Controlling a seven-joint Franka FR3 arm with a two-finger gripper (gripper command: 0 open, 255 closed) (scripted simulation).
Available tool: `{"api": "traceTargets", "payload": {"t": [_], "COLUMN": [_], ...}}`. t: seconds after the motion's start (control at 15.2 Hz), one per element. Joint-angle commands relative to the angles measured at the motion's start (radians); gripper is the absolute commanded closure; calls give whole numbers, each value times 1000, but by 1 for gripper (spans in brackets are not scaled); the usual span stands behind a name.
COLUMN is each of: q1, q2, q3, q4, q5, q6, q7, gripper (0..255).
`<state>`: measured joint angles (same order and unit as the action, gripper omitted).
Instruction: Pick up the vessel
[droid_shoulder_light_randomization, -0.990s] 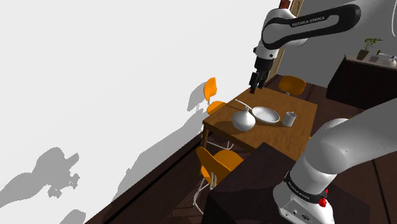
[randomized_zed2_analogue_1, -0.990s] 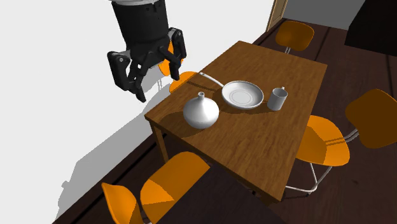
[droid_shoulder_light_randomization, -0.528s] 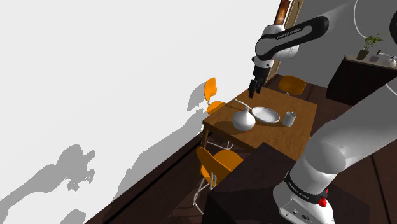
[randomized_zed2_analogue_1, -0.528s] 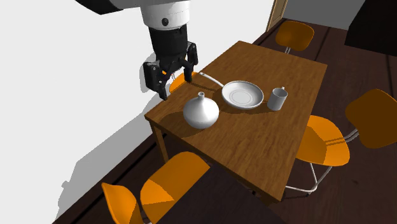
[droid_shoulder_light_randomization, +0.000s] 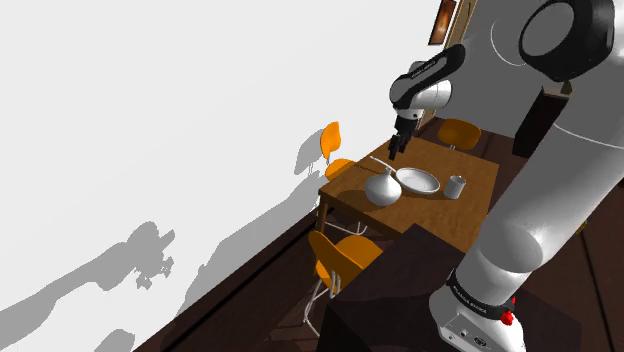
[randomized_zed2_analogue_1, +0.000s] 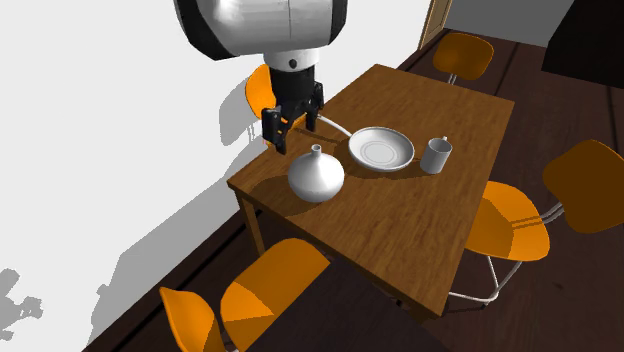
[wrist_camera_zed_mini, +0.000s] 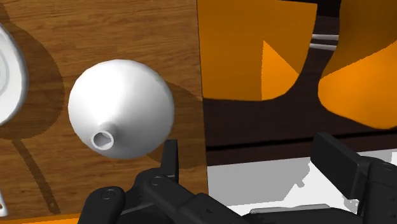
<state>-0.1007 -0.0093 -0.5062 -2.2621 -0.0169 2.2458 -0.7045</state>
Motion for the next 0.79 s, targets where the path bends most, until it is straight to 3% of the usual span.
{"api": "traceTargets", "payload": {"t": [0.0, 0.4, 0.73], "q1": [-12, -98, -196], "q2": [83, 336, 536], "q3": [-13, 9, 58], "q4": [39, 213, 397], "q5": [55, 225, 323], "q6": [35, 81, 82], "q7": [-66, -241, -339], "gripper": [0, 0, 0]}}
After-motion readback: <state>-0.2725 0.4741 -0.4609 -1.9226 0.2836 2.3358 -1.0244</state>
